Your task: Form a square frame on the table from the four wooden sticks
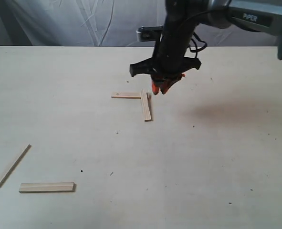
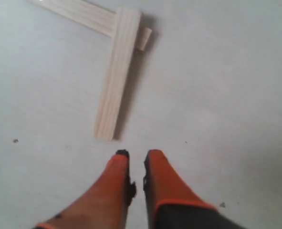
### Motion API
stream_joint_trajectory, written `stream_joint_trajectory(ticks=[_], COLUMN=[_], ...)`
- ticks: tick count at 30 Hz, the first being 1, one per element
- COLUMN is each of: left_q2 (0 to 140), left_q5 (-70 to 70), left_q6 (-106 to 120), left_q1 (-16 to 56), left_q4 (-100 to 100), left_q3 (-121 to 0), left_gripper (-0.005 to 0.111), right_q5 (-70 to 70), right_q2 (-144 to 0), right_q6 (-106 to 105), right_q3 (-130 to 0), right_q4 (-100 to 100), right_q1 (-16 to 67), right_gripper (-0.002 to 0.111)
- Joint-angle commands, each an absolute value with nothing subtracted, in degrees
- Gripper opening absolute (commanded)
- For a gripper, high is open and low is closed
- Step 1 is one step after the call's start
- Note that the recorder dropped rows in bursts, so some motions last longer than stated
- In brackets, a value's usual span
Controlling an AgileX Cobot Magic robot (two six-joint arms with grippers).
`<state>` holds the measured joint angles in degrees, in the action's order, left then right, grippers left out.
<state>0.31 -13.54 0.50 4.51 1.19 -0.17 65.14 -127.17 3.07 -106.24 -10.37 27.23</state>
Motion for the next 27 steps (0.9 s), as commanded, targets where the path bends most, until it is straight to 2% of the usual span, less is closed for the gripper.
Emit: stream_joint_trajectory(ticks=[1, 7, 11, 16, 23, 27], left_q2=[0.00, 0.00, 0.00, 0.00, 0.00, 0.00], left_q5=[-13.30, -13.30, -12.80, -2.61, 12.12, 15.57], left_q6=[0.47, 0.47, 0.47, 0.00, -1.89, -7.44], left_q1=[4.22, 4.22, 4.22, 4.22, 4.22, 4.22], left_q4=[-0.43, -11.97, -16.40, -0.68, 1.62, 4.80], left_q3=[0.00, 0.00, 0.00, 0.00, 0.00, 0.00], left_gripper=[0.000, 0.000, 0.000, 0.000, 0.000, 0.000], right_q5=[60.39, 53.39, 52.59, 52.17, 49.96, 47.93], right_q2=[-123.85, -118.70, -116.23, -115.05, -113.48, -111.49], right_q6=[-5.29, -8.08, -8.55, -9.09, -12.43, -13.40], right_q3=[-96.33, -85.41, -83.66, -82.98, -80.32, -76.69], right_q4=[-19.32, -19.53, -18.34, -20.12, -24.42, -25.01], right_q1=[21.70, 19.44, 19.44, 19.44, 19.44, 19.44], right_gripper=[0.000, 0.000, 0.000, 0.000, 0.000, 0.000])
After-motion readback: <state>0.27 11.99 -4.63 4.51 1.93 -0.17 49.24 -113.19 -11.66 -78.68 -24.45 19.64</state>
